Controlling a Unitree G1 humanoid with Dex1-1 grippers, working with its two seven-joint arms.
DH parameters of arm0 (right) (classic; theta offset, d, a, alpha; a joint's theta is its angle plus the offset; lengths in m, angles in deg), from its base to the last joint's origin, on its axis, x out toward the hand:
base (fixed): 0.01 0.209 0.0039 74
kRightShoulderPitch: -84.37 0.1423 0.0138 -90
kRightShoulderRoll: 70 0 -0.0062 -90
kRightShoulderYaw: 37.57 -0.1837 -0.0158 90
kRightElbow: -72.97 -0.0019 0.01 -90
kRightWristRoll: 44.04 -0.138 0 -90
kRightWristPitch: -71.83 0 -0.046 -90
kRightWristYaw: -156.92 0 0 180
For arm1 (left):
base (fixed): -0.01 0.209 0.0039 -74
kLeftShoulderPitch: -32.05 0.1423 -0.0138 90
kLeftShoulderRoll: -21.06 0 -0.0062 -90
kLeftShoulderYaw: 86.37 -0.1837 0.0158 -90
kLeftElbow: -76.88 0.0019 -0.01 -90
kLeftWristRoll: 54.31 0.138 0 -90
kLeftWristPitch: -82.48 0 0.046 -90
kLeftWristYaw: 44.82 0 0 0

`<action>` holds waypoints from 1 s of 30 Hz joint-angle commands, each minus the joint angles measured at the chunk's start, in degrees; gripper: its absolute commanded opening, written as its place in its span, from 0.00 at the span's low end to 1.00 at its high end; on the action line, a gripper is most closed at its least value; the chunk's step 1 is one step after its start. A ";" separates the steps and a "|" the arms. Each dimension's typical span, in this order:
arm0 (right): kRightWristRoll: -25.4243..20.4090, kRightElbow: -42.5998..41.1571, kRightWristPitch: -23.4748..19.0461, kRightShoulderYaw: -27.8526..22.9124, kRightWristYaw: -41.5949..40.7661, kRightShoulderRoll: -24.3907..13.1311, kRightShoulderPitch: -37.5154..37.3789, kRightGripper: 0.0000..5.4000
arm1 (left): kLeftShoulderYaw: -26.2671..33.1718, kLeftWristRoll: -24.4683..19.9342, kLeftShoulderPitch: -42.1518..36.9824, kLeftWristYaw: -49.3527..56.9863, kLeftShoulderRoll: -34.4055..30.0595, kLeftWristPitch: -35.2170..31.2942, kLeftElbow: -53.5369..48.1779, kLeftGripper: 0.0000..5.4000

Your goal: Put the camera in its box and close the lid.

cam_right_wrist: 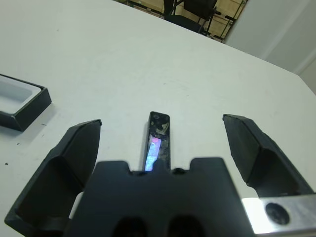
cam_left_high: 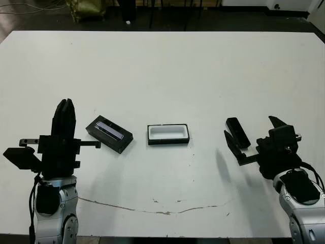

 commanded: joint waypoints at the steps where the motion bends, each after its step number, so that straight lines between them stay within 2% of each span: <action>1: 0.27 1.68 -0.42 0.60 -0.07 -0.35 -0.87 1.00 | -0.04 0.14 0.97 0.22 -0.09 -0.86 0.18 0.00; 10: 0.46 2.98 -1.05 1.26 -0.56 -1.42 0.17 1.00 | -0.03 -0.89 0.96 -0.70 -0.15 -0.48 0.75 0.00; 13: -0.11 3.59 -2.05 1.12 -0.45 -0.98 0.67 0.93 | -0.12 -0.65 1.30 -0.07 0.03 -0.99 0.22 0.00; 18: -0.33 4.51 -3.67 1.10 -0.36 -1.07 1.50 0.93 | -0.29 -0.80 1.38 0.07 -0.02 -1.15 0.11 0.00; 25: -0.43 6.08 -5.05 0.88 -0.46 -1.28 2.21 0.99 | -0.33 -0.36 1.44 0.19 -0.08 -1.33 0.13 0.00; 30: -0.23 7.17 -5.16 1.19 -0.85 -1.70 2.44 0.86 | -0.36 -0.13 1.48 0.26 -0.01 -0.83 0.36 0.00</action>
